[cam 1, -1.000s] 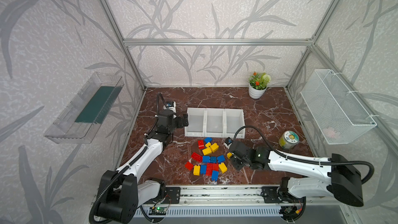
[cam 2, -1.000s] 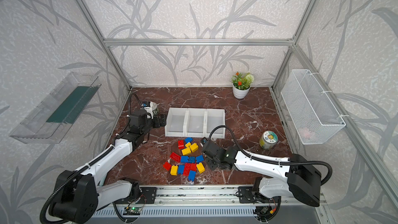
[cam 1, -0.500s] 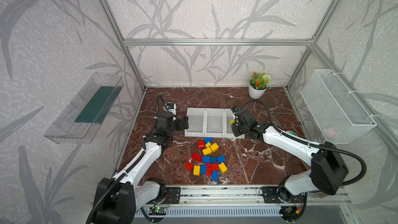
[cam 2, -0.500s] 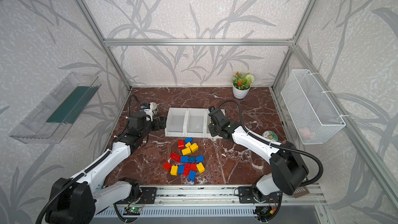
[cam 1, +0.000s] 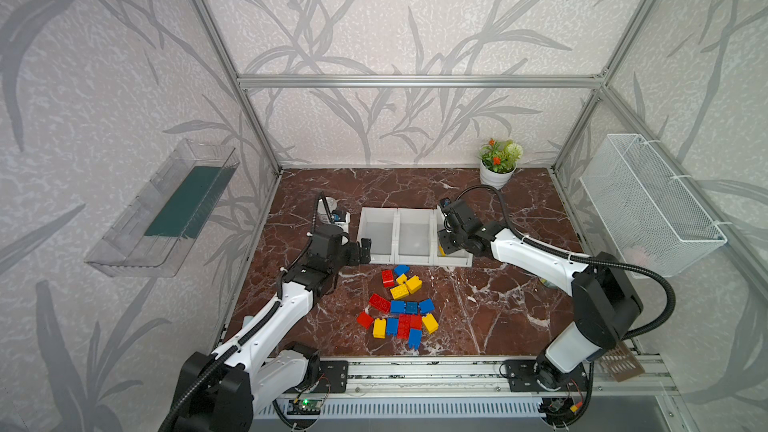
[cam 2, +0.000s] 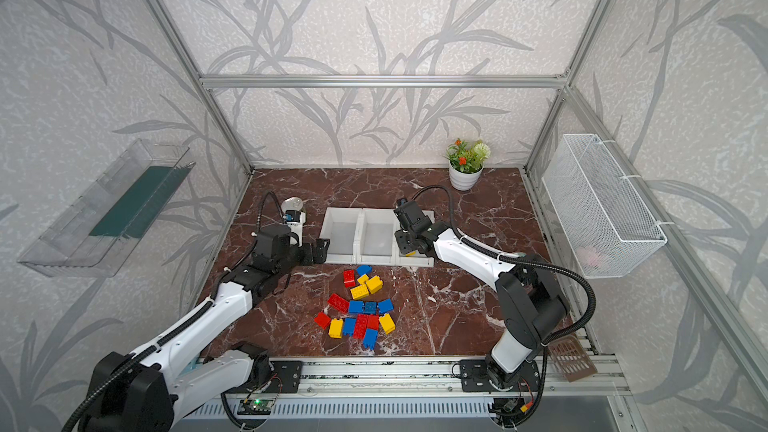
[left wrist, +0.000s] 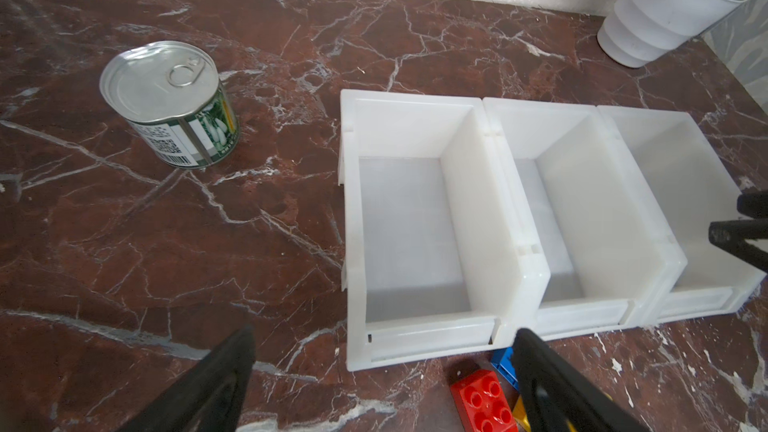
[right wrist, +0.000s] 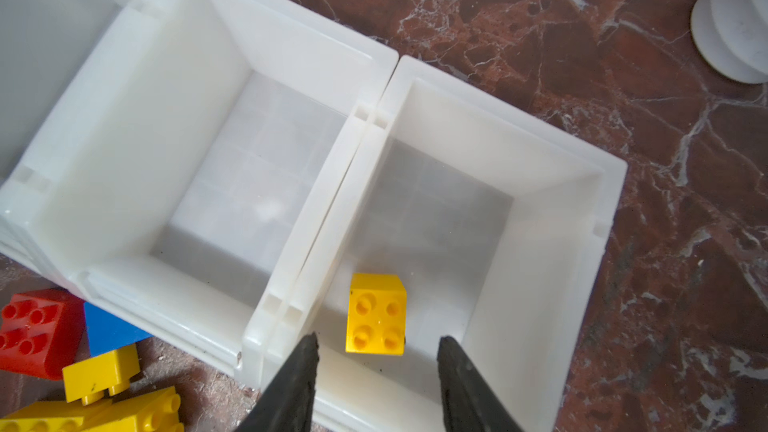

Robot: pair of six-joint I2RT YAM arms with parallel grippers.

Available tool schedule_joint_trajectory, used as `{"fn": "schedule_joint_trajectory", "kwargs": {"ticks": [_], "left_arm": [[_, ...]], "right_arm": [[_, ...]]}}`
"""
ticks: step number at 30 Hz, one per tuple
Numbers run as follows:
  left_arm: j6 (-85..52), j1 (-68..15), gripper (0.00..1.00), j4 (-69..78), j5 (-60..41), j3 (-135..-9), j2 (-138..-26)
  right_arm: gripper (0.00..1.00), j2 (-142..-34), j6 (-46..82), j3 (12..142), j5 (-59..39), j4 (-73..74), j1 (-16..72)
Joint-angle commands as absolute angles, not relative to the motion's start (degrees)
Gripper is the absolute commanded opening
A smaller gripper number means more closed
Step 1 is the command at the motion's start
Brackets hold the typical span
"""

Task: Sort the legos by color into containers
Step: 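Drop the yellow brick in the nearest compartment while the left gripper reaches the pile, then lower the left gripper onto a blue brick in the pile and grasp it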

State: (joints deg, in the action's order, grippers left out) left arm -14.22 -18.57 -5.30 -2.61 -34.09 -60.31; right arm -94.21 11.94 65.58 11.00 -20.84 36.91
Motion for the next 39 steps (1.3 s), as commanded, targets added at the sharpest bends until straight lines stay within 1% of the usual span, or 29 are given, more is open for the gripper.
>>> {"fn": "schedule_joint_trajectory", "kwargs": {"ticks": [1, 4, 11, 17, 22, 25, 30, 35, 39], "left_arm": [[-12.62, -21.01, 0.97, -7.92, -1.9, -34.9, -60.36], [-12.3, -23.87, 0.96, -9.96, -1.01, -34.98, -60.46], [-16.38, -30.94, 0.91, -17.05, -0.35, -36.73, -62.1], [-21.71, -37.38, 0.88, -23.24, -4.14, -41.1, -66.79], [-26.17, -40.63, 0.84, -27.88, -6.33, -43.03, -69.19], [-27.43, -41.83, 0.83, -30.82, -6.11, -44.0, -70.36], [-28.08, -43.3, 0.81, -33.11, -8.82, -45.85, -73.36], [-28.69, -44.33, 0.75, -35.52, -9.81, -48.47, -75.92], [-30.06, -46.01, 0.67, -37.69, -12.48, -48.22, -77.71]], "right_arm": [[0.51, -93.9, 12.23, 67.57, 11.38, -23.07, 36.57], [0.52, -92.55, 13.23, 67.73, 10.99, -23.63, 36.62], [0.53, -88.87, 14.94, 65.99, 11.18, -24.25, 36.59], [0.52, -85.77, 17.05, 63.04, 10.97, -24.34, 36.62], [0.52, -83.9, 17.88, 60.81, 10.94, -24.32, 36.56], [0.52, -82.87, 18.67, 59.29, 10.47, -23.95, 36.82], [0.52, -79.54, 19.95, 56.38, 11.53, -23.4, 37.09], [0.52, -77.55, 18.89, 55.52, 13.21, -23.63, 37.1], [0.52, -78.15, 17.54, 54.95, 13.01, -21.98, 37.0]]}}
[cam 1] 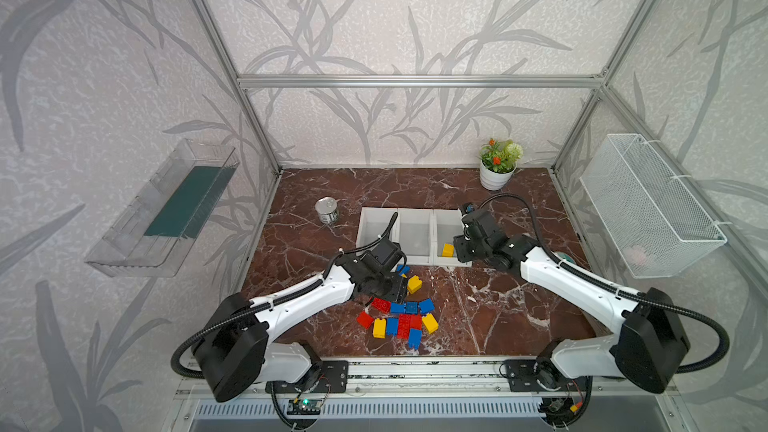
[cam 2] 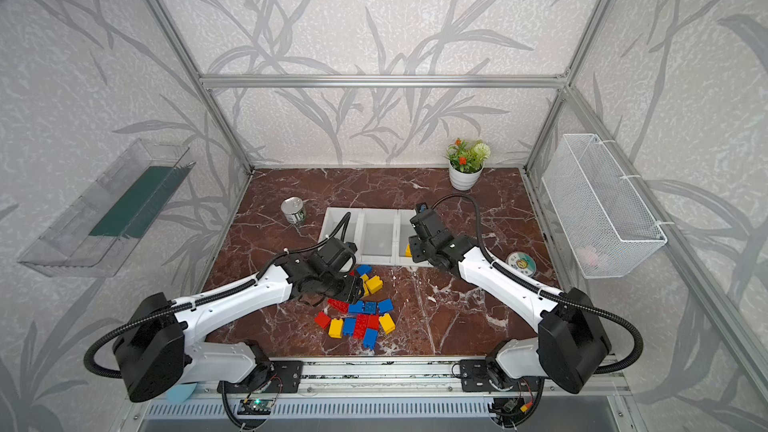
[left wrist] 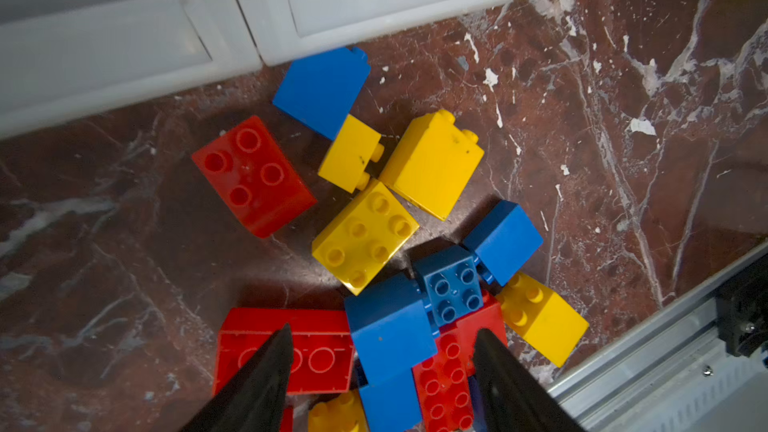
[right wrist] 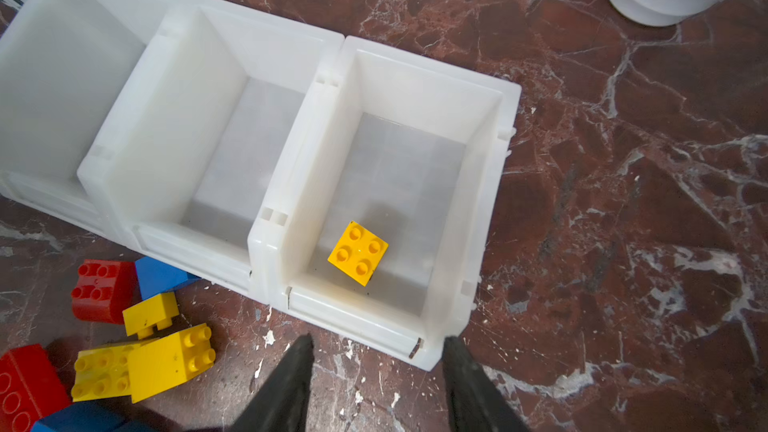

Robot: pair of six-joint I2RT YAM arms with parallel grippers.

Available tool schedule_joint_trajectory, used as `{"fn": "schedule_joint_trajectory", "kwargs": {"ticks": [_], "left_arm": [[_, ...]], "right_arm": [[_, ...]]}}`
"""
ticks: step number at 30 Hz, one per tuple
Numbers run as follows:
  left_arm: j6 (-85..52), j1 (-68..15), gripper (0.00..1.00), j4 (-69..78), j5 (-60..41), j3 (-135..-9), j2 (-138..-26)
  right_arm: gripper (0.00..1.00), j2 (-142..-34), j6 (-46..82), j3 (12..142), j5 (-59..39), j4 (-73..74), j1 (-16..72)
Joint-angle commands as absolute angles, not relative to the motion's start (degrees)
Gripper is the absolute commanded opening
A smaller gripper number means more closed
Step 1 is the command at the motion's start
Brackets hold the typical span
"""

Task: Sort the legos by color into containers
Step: 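Lower the left gripper onto a blue brick in the pile and grasp it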

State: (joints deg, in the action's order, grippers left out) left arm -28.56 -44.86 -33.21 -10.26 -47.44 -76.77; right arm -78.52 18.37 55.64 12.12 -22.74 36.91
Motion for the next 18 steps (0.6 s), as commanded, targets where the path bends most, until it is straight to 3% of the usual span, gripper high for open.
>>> {"fn": "schedule_joint_trajectory", "kwargs": {"ticks": [1, 18], "left_arm": [[-30.16, -46.38, 0.66, -38.56, -12.3, -48.52, -77.86], [-31.65, -47.81, 0.61, -37.59, -12.64, -51.55, -85.09]], "right_arm": [[0.52, -78.37, 17.77, 55.35, 12.41, -22.57, 37.05], [0.51, -76.29, 19.09, 52.57, 13.19, -20.84, 36.96]]}}
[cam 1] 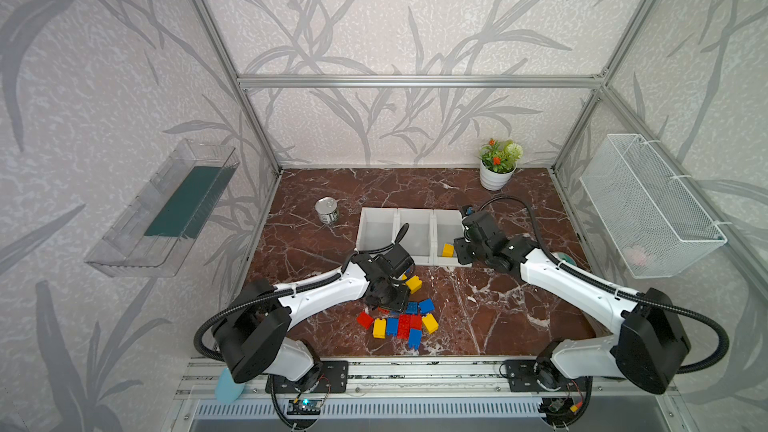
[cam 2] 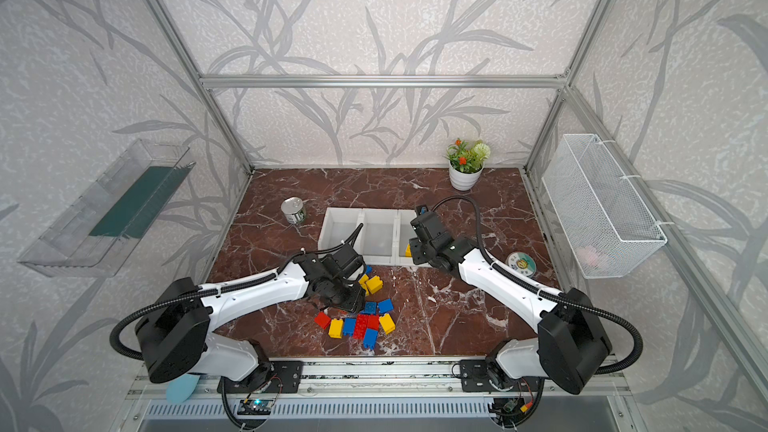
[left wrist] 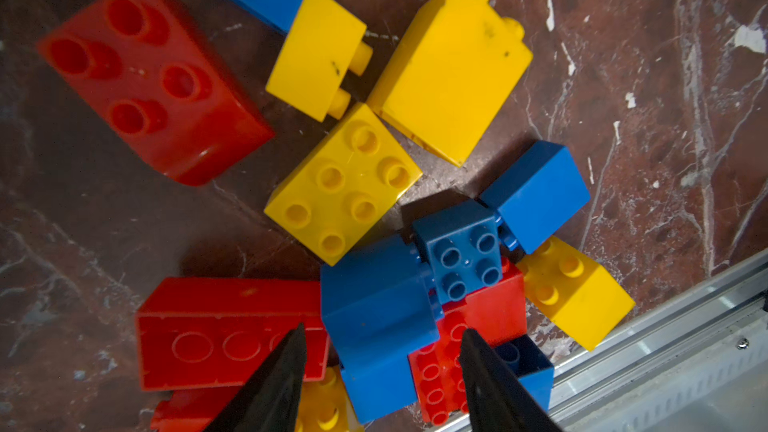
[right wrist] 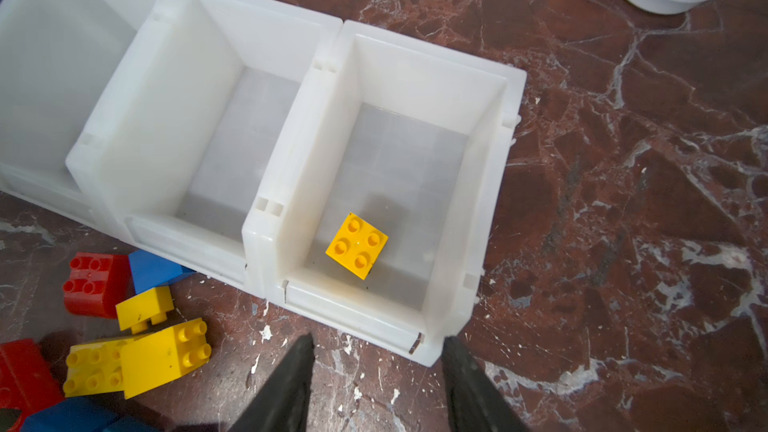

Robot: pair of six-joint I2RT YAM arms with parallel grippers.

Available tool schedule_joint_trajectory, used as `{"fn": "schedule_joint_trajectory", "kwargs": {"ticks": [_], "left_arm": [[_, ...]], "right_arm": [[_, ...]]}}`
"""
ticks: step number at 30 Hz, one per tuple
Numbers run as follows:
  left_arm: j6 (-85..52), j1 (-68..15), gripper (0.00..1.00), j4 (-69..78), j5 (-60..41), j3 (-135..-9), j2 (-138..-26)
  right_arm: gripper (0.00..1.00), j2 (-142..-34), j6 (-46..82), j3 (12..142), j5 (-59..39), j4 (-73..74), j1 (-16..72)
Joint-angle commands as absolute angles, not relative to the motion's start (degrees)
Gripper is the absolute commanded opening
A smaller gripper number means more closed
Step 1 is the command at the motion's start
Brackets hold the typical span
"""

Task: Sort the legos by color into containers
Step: 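Lower the left gripper onto a blue brick in the pile and grasp it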

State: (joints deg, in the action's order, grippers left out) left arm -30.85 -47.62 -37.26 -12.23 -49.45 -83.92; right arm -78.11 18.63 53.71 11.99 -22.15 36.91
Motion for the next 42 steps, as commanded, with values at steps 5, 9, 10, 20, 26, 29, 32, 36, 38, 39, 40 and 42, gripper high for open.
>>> {"fn": "schedule_joint_trajectory", "kwargs": {"ticks": [5, 9, 10, 20, 26, 29, 32, 36, 38, 39, 40, 42], "left_arm": [[-30.68, -48.1, 0.58, -38.62, -12.76, -54.13, -88.39], [-30.48, -48.33, 0.56, -38.98, -12.42, -54.44, -89.03], [-30.43, -48.25, 0.55, -39.19, -12.24, -54.49, -89.12], [-28.65, -49.82, 0.52, -41.51, -10.44, -56.04, -91.04], [-28.37, -50.12, 0.44, -41.99, -9.59, -56.51, -91.53], [-28.21, -50.27, 0.43, -42.36, -8.91, -56.85, -91.54], [-27.56, -50.36, 0.41, -42.67, -7.93, -57.56, -90.84], [-26.78, -50.36, 0.43, -42.63, -8.12, -58.08, -90.48], [-26.61, -50.61, 0.54, -42.7, -8.39, -58.3, -90.76], [-26.71, -50.72, 0.57, -42.68, -8.36, -58.27, -90.92], [-26.87, -50.81, 0.6, -42.64, -8.5, -58.28, -91.15], [-27.23, -50.97, 0.63, -42.88, -8.44, -58.32, -91.69]], "right_arm": [[0.51, -77.56, 18.81, 53.5, 12.66, -21.25, 36.84], [0.5, -78.13, 19.18, 54.07, 12.33, -22.03, 36.86], [0.5, -78.22, 19.25, 54.14, 12.3, -22.23, 36.83], [0.48, -77.52, 20.04, 53.26, 12.66, -23.31, 36.83], [0.45, -77.28, 20.05, 53.2, 12.48, -23.62, 36.83], [0.45, -77.0, 20.09, 53.17, 12.48, -23.98, 36.83], [0.45, -76.31, 20.19, 52.77, 12.98, -24.23, 36.88], [0.45, -75.44, 20.27, 52.21, 13.53, -24.05, 36.9], [0.45, -75.08, 20.25, 52.03, 13.82, -24.16, 36.83], [0.45, -74.93, 20.26, 52.01, 13.9, -24.25, 36.85], [0.45, -74.75, 20.25, 51.95, 13.97, -24.33, 36.83], [0.45, -74.4, 20.25, 51.53, 14.06, -24.21, 36.87]]}}
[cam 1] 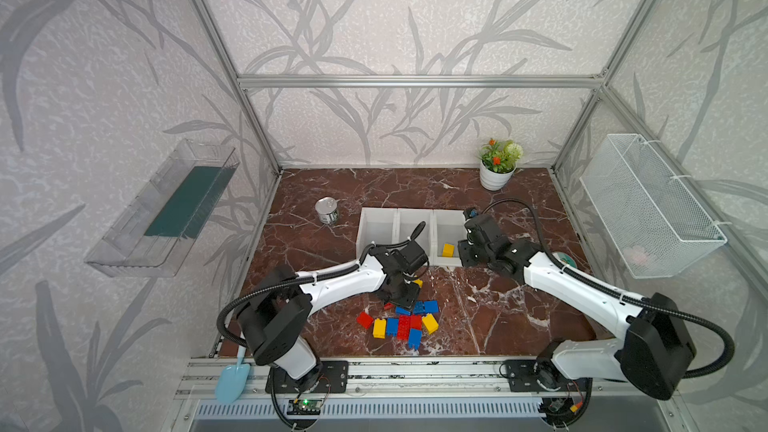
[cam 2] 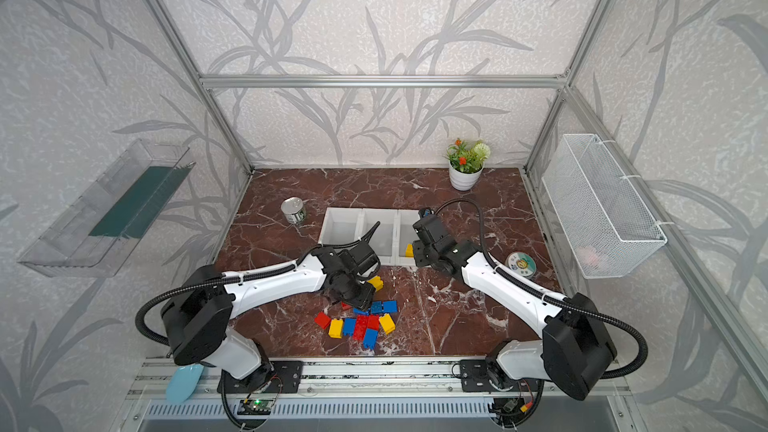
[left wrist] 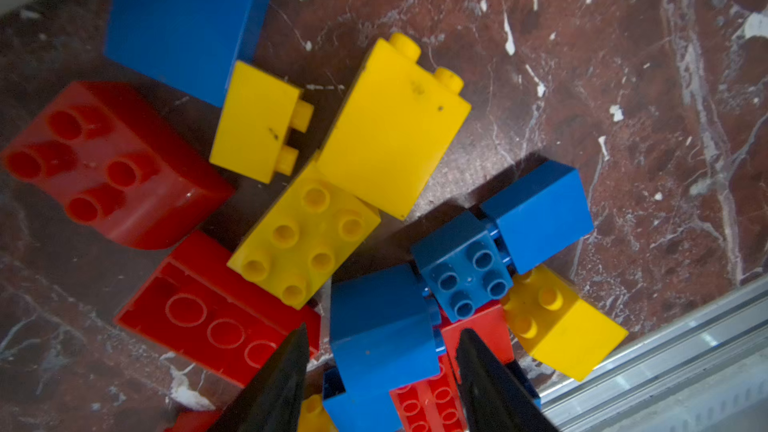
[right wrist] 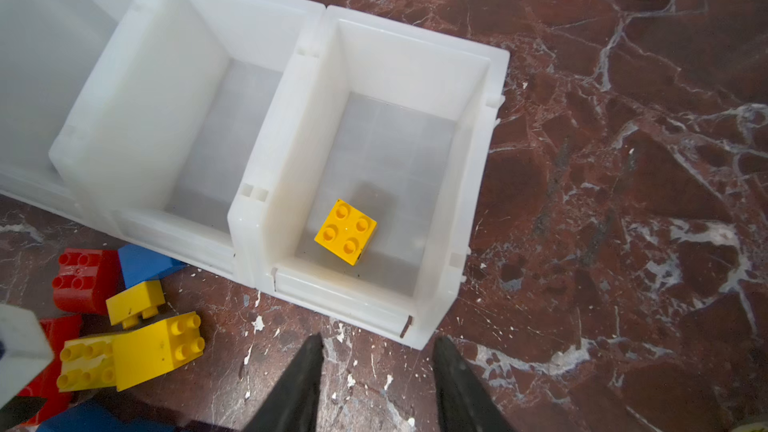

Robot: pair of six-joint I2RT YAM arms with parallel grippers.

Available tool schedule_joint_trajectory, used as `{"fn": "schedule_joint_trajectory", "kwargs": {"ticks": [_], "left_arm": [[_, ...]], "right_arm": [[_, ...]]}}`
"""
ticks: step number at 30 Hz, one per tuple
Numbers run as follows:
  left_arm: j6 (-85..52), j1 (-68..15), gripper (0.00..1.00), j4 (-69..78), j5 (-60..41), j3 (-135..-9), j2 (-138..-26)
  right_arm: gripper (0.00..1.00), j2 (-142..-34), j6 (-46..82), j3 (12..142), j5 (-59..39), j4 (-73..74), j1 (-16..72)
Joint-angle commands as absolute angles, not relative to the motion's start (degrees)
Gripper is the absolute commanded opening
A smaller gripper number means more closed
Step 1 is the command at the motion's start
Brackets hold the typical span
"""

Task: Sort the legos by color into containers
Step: 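Lower the left gripper onto a blue brick in the pile and grasp it, then carry the blue brick into the middle bin compartment and release it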

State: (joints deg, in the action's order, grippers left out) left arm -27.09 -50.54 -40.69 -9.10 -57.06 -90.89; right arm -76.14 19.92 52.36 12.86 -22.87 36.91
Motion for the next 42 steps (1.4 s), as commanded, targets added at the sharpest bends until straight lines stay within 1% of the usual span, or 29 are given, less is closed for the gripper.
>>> {"fn": "schedule_joint_trajectory", "kwargs": {"ticks": [1, 5, 10, 15, 20, 24, 28, 34, 37, 42], "left_arm": [[-27.49, -50.98, 0.63, -43.1, -8.34, -58.32, -91.93], [-28.32, -51.24, 0.63, -43.85, -8.05, -58.53, -93.39], [-28.55, -51.51, 0.58, -43.54, -8.66, -58.97, -94.89], [-28.45, -51.59, 0.51, -43.73, -8.47, -59.24, -95.76], [-28.02, -51.6, 0.4, -44.58, -7.35, -59.7, -94.89], [-26.76, -51.67, 0.36, -45.55, -5.65, -61.14, -92.98], [-25.27, -51.29, 0.36, -47.21, -2.45, -63.99, -91.43], [-20.92, -49.27, 0.35, -49.6, 4.93, -72.28, -90.83], [-17.74, -45.73, 0.36, -47.22, 6.23, -76.21, -91.99], [-15.53, -40.44, 0.36, -39.52, 5.32, -79.91, -96.58]], "right_arm": [[0.45, -74.29, 20.28, 51.27, 14.07, -24.02, 36.88], [0.45, -74.0, 20.4, 50.11, 13.82, -23.02, 36.85], [0.45, -74.15, 20.72, 49.49, 13.19, -22.85, 36.83], [0.45, -73.88, 20.93, 49.14, 13.18, -22.91, 36.83], [0.44, -73.48, 21.05, 49.13, 13.58, -22.96, 36.87], [0.44, -73.13, 20.98, 49.13, 13.8, -23.07, 36.84], [0.44, -72.87, 20.95, 49.13, 13.98, -23.37, 36.83], [0.44, -71.64, 20.77, 49.13, 15.07, -23.48, 36.83], [0.44, -71.19, 20.45, 49.04, 15.51, -23.19, 36.85], [0.43, -71.28, 20.48, 49.47, 15.47, -23.63, 36.83]]}}
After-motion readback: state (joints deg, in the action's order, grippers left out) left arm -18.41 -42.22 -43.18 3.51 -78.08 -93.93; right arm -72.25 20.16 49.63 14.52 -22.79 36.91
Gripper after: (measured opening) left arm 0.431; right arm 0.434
